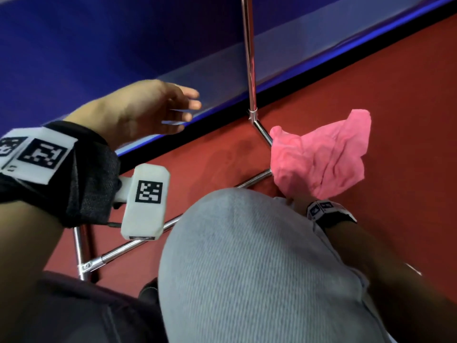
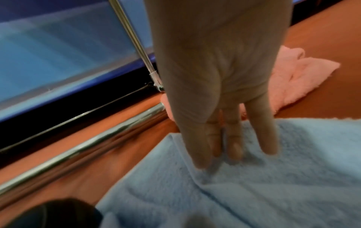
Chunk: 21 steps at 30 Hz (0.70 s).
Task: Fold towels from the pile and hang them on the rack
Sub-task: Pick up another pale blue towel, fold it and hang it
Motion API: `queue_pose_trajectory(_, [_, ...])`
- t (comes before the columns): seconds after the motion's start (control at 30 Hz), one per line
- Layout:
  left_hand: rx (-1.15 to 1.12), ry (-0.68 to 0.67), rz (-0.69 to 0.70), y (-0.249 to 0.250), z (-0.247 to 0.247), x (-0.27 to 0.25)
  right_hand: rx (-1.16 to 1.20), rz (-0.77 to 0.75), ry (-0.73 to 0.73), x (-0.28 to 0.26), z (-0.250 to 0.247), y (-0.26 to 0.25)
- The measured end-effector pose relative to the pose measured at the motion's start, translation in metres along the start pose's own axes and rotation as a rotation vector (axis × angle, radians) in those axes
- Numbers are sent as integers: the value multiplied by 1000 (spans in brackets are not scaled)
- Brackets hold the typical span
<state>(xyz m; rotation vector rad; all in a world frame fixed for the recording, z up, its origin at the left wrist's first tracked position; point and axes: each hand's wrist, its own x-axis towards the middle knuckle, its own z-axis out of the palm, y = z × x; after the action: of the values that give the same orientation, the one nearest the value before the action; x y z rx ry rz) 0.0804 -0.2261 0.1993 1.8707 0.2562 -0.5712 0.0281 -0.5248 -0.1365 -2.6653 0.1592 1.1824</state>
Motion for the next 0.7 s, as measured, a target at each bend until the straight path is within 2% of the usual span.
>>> queue_pose_trajectory(0.1, [15,-1,-22,-5,0,0,-78,-49,33,-29,-12,-14])
queue_pose_trajectory(0.3, [46,11,-39,-13,0,-3,-210,-114,97,-36,-16,-20])
queue_pose_trajectory(0.53, [71,17,-42,-16,1,-3,-376,-105,110,-35,-17,-28])
queue_pose_trajectory(0.6, [71,15,-41,-16,2,-3,-387,-118,120,-38,-26,-25])
queue_pose_trajectory(0.7, [64,13,-35,-15,1,-4,-265,-190,91,-47,-54,-24])
